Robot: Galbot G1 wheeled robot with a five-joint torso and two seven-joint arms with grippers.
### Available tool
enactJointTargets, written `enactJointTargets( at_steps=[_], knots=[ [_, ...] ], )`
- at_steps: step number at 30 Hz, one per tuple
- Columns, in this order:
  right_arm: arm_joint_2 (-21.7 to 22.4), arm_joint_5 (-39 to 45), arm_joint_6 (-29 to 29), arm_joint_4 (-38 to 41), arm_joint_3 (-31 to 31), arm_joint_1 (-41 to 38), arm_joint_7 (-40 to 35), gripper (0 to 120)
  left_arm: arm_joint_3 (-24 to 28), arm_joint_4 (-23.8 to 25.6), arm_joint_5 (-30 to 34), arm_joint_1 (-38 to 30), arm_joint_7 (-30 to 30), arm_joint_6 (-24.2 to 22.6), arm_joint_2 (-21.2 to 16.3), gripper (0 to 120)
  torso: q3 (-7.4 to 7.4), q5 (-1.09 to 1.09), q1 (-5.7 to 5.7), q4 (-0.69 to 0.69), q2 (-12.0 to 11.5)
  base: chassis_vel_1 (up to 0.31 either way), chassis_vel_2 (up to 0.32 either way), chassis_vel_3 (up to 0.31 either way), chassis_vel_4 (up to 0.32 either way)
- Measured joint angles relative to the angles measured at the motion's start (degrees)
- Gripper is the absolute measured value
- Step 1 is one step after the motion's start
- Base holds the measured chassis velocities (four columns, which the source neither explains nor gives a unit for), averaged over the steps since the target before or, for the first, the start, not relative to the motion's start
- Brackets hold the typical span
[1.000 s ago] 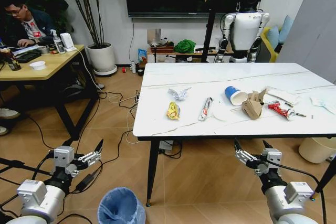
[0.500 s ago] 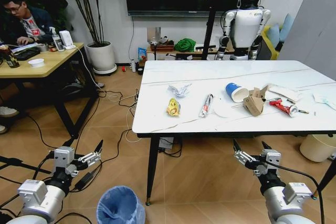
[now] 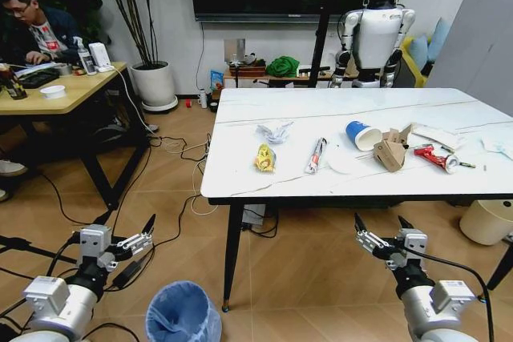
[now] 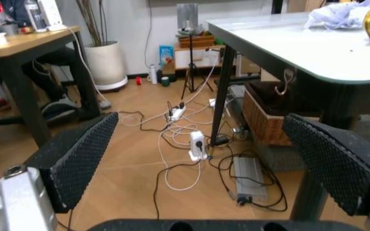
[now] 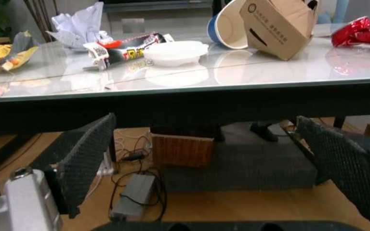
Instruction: Pick up the trash bin and place the trash from the table into it.
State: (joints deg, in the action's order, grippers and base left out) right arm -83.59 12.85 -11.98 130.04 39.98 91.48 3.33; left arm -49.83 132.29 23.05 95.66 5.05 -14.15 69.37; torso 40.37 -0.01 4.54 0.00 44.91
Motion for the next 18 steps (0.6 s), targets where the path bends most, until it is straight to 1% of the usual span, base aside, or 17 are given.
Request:
enactJointTargets(
  at_steps=[3,5,18],
  knots=[
    [-0.1,-0.1,0.3,-0.3,0.0,0.0,0.1,100,-0.3,0.0,0.0,0.5,0.3,0.1,0.3,100,-0.44,0.00,-0.56,0.00,-1.0,0.000,0.000,0.000,0.000],
    [-0.1,-0.2,0.4,-0.4,-0.1,0.0,0.1,100,-0.3,0.0,0.0,0.6,0.4,0.1,0.3,100,-0.52,0.01,-0.66,0.00,-1.2,0.000,0.000,0.000,0.000],
    [-0.4,-0.8,0.6,-1.2,-0.9,-0.1,0.1,100,-0.4,0.0,-0.3,1.4,0.9,0.2,-0.3,100,-1.99,0.01,-2.60,0.00,-4.6,0.000,0.000,0.000,0.000]
  ],
)
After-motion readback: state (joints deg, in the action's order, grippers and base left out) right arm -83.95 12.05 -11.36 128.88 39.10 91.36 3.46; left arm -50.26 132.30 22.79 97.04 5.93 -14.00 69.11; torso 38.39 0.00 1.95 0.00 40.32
